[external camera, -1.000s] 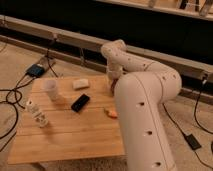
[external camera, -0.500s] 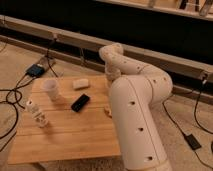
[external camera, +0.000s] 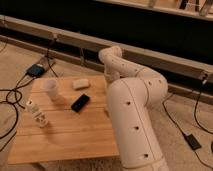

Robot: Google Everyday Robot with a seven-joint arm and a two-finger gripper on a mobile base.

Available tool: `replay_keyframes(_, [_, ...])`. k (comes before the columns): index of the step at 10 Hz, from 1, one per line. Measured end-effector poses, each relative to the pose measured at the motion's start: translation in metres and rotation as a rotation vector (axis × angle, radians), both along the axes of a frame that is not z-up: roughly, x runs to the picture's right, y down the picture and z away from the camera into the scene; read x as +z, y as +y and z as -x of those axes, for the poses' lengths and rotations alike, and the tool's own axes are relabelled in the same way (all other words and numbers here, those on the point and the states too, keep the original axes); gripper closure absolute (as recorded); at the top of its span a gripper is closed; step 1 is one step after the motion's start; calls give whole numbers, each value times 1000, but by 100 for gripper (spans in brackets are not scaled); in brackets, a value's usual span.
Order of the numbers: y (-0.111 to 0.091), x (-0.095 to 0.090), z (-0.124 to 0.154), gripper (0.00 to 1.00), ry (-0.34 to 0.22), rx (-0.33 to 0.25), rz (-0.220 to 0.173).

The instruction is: Pick up the ceramic bowl

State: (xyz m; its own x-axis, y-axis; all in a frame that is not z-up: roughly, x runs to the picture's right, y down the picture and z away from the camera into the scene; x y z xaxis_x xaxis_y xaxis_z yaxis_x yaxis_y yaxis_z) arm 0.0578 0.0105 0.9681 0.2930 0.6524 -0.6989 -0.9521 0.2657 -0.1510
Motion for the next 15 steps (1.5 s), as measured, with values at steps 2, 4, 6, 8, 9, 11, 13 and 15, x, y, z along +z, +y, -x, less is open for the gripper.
replay_keyframes(2, [3,1,2,70,-1,-4,13])
replay_keyframes(4, [3,0,4,93,-1,-5,22])
replay_keyframes(6, [2,-2,5,100,-1,0,23])
replay_keyframes(8, [-4,-8,7,100,-9,8,17])
replay_keyframes(9, [-7,-11,8,100,-13,12,14])
replay_keyframes(11, [-21,-28,13,100,-1,24,2])
replay_keyframes(13, [-33,-48,24,100,48,17,-1])
replay_keyframes(15, [-41,-61,37,100,80,2,-8])
